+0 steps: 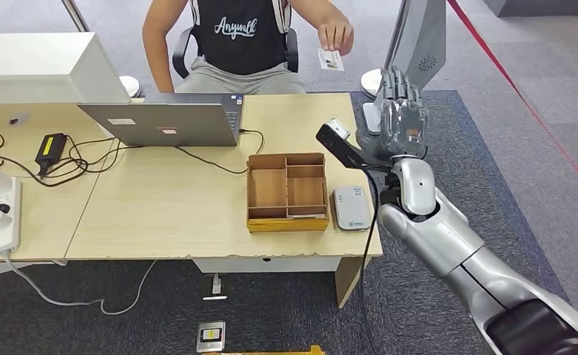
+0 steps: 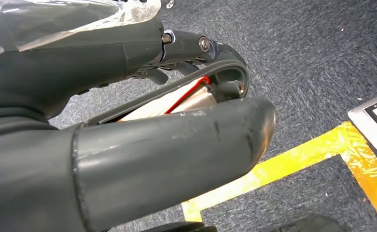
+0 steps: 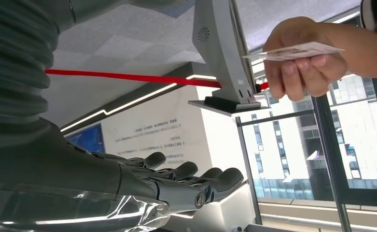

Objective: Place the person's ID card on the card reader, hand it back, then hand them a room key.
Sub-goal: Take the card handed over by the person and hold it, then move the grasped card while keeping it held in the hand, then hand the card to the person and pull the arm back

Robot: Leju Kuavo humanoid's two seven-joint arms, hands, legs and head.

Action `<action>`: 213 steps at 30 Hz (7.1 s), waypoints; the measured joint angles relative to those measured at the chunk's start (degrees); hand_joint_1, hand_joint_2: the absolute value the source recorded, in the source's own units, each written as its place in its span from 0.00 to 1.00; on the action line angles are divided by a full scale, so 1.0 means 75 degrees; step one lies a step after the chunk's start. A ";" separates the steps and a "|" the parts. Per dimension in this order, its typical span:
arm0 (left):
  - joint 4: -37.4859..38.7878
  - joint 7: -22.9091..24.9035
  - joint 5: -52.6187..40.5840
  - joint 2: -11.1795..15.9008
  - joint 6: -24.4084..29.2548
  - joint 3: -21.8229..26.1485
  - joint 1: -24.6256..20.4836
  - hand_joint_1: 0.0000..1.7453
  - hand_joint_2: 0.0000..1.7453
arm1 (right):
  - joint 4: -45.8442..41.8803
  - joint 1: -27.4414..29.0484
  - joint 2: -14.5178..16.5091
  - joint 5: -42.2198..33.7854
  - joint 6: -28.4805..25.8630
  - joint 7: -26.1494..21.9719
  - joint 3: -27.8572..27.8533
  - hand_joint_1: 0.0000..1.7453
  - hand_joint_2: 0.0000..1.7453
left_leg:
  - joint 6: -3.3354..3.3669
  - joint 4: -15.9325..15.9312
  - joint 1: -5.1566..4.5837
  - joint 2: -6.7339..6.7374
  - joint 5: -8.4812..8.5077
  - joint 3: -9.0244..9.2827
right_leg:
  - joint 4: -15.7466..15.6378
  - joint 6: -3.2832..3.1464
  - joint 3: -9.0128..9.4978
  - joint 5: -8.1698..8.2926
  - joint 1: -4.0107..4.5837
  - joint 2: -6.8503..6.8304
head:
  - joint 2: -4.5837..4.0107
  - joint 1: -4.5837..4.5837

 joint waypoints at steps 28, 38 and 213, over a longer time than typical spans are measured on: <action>-0.0009 -0.0041 0.0030 0.0017 0.0026 -0.0124 0.0003 0.00 0.00 | 0.2517 -0.1536 0.0590 0.1480 0.1336 0.0543 0.0439 0.00 1.00 | -0.0001 0.0000 0.0006 0.0005 0.0000 0.0000 | 0.0002 -0.0005 -0.0001 0.0003 0.0006 0.0002 | 0.0000 0.0001; -0.0009 -0.0078 0.0177 0.0017 0.0045 -0.0124 0.0029 0.00 0.00 | 0.2997 -0.1773 0.1004 0.1131 0.1116 0.0530 0.0532 0.00 1.00 | -0.0001 0.0001 0.0009 0.0005 0.0001 0.0001 | 0.0002 -0.0005 -0.0002 0.0003 0.0008 0.0002 | 0.0001 0.0001; 0.0003 -0.0065 -0.0571 -0.0046 0.0070 -0.0168 0.0089 0.00 0.00 | 0.2718 -0.0898 0.0226 -0.2390 -0.0001 0.0456 0.0744 1.00 1.00 | -0.0001 0.0002 0.0019 0.0025 -0.0008 0.0008 | -0.0012 -0.0008 0.0006 0.0006 0.0020 0.0014 | 0.0001 0.0000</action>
